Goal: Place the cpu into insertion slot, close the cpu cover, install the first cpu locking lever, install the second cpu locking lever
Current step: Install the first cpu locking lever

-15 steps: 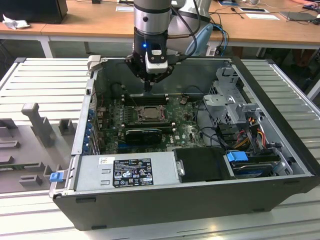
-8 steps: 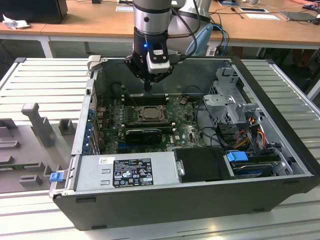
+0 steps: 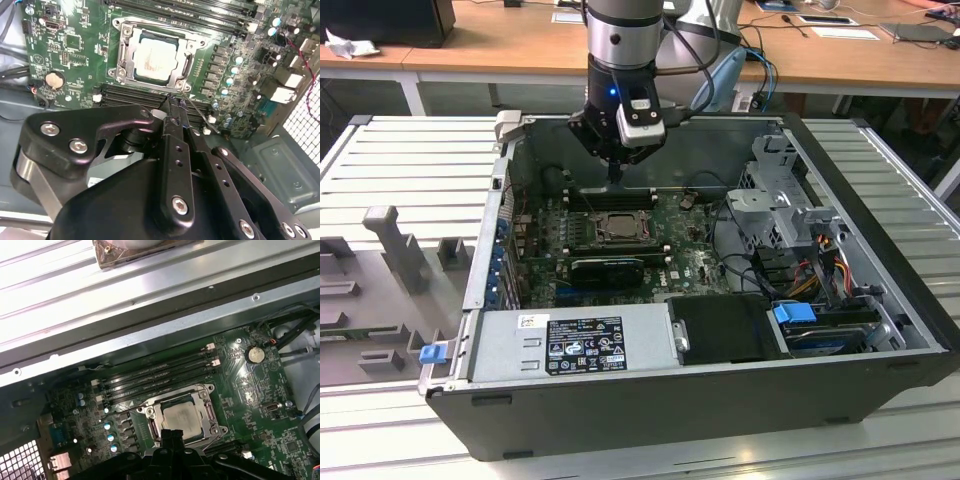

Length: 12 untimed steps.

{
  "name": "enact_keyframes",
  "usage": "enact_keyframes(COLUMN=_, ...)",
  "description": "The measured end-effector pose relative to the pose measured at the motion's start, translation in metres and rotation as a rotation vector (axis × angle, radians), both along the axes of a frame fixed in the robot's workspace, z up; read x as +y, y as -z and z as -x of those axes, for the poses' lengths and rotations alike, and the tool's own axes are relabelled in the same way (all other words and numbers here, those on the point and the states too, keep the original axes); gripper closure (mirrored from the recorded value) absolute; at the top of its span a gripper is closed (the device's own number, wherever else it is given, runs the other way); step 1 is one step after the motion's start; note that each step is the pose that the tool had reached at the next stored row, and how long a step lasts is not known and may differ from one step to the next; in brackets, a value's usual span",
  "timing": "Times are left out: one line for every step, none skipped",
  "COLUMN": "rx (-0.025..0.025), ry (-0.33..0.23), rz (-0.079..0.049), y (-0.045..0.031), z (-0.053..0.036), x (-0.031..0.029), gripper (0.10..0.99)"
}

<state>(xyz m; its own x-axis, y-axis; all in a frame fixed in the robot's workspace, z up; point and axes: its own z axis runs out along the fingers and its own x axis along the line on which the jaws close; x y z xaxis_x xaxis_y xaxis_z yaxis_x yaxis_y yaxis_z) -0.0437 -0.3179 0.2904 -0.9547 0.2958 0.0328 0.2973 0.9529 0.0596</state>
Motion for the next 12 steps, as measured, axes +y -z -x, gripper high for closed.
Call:
enact_keyframes(rx=0.0, ry=-0.019, rz=0.0, y=0.0, z=0.0, x=0.0, gripper=0.98)
enact_keyframes(rx=-0.0001, ry=-0.038, rz=0.0, y=0.0, z=0.0, x=0.0, gripper=0.98)
enact_keyframes(rx=0.0, ry=-0.051, rz=0.0, y=0.0, z=0.0, x=0.0, gripper=0.98)
enact_keyframes(rx=0.0, ry=-0.064, rz=0.0, y=0.0, z=0.0001, x=0.0, gripper=0.98)
enact_keyframes(rx=-0.0001, ry=-0.096, rz=0.0, y=0.0, z=0.0, x=0.0, gripper=0.98)
enact_keyframes(rx=0.0, ry=-0.12, rz=0.0, y=0.0, z=0.0001, x=0.0, gripper=0.98)
enact_keyframes(rx=-0.0001, ry=-0.139, rz=0.0, y=0.0, z=0.0001, x=0.0, gripper=0.98)
enact_keyframes(rx=0.0, ry=-0.164, rz=0.0, y=0.0, z=0.0001, x=0.0, gripper=0.98)
enact_keyframes(rx=0.0, ry=-0.18, rz=0.0, y=0.0, z=0.0001, x=0.0, gripper=0.98)
enact_keyframes(rx=-0.0035, ry=-0.209, rz=0.0, y=0.0007, z=0.0058, x=-0.0001, gripper=0.98)
enact_keyframes(rx=-0.01, ry=-0.212, rz=0.001, y=0.0033, z=0.0172, x=-0.0002, gripper=0.98)
enact_keyframes(rx=-0.0106, ry=-0.223, rz=0.001, y=0.005, z=0.0174, x=-0.0002, gripper=0.98)
